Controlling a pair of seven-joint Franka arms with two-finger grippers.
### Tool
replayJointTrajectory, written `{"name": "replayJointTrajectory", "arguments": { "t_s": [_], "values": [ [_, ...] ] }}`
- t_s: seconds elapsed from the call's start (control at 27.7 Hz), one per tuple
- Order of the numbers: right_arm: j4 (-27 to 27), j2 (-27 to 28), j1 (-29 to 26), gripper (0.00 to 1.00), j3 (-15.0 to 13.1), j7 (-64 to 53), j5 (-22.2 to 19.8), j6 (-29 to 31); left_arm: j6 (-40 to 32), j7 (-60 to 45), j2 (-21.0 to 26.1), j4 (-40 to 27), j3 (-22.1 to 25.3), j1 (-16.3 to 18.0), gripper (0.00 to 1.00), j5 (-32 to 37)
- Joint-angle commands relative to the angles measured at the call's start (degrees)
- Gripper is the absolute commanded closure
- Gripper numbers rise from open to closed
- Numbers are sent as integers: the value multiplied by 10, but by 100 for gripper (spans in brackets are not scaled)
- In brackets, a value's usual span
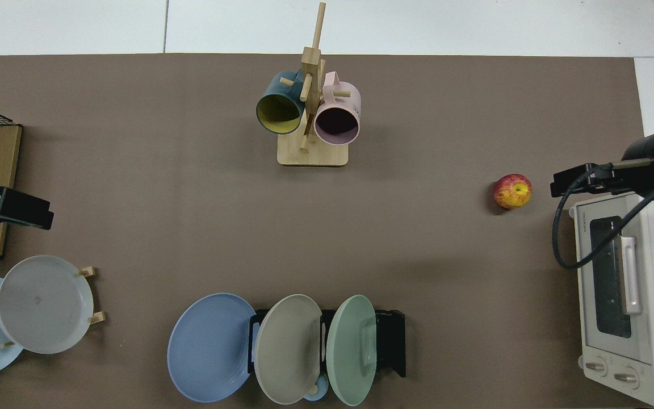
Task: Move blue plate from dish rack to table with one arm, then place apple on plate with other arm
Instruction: 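Move the left gripper toward the blue plate while the right gripper reaches the apple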
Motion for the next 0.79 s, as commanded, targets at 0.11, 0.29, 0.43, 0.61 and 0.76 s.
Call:
{"name": "replayJointTrajectory", "arguments": {
  "t_s": [0.11, 0.29, 0.43, 0.61, 0.76],
  "values": [
    [-8, -6, -13, 0, 4, 21, -33, 20, 0, 3, -12, -13, 5, -3, 0, -1],
    [-4, -1, -15, 0, 4, 19, -36, 41, -6, 0, -13, -13, 6, -3, 0, -1],
    [-3, 7, -15, 0, 4, 21, -36, 45, -2, 0, -28, -37, 6, -3, 0, -1],
    [29, 29, -16, 0, 1, 20, -35, 40, 69, 7, -105, -164, 5, -10, 0, -3],
    [54, 59, -25, 0, -1, 19, -39, 38, 137, 7, -175, -298, -2, -20, 0, -9]
  ]
}}
